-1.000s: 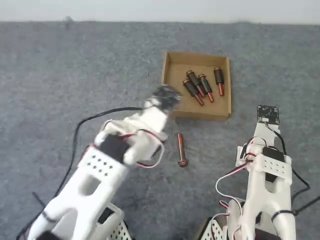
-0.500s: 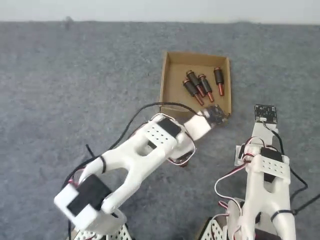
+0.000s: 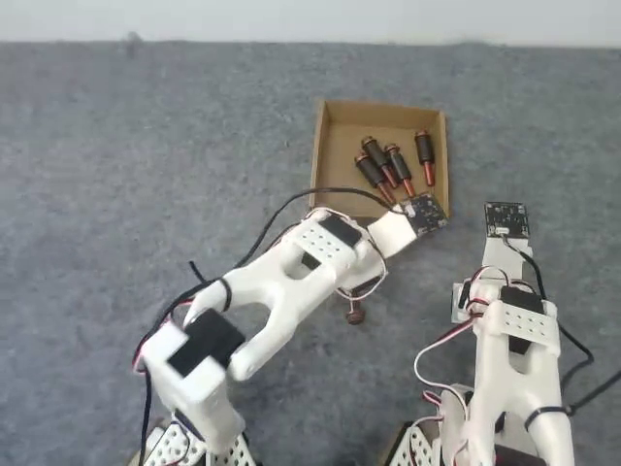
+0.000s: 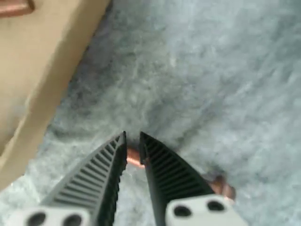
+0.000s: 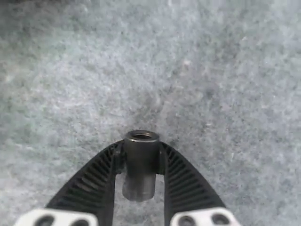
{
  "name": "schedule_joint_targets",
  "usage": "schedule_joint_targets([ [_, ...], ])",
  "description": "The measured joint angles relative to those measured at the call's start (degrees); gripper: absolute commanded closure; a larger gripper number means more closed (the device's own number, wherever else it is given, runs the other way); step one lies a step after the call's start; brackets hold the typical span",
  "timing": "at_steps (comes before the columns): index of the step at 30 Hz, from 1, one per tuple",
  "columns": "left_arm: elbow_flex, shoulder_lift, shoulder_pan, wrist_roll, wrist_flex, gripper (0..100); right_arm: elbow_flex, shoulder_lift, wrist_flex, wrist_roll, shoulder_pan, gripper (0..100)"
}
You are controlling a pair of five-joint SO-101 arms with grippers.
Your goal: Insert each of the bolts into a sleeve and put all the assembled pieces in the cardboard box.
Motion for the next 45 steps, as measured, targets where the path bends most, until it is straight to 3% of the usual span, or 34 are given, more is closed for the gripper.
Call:
schedule_joint_targets([
  [11,-3.8,2.8,-6.7,0.0,11.2,96,0.1,0.0,0.0,0.0,0.0,99.2],
  [20,-2.8,2.8,-11.4,0.0,13.1,96,0.5,0.0,0.0,0.0,0.0,99.2],
  [28,-1.3,2.6,-12.9,-5.2,16.5,96,0.8,0.0,0.0,0.0,0.0,99.2],
  [34,3.3,-0.3,-13.0,-6.0,15.8,99,0.9,0.0,0.0,0.0,0.0,99.2],
  [45,23.1,-17.5,-13.0,-6.0,7.3,99,0.9,0.0,0.0,0.0,0.0,99.2],
])
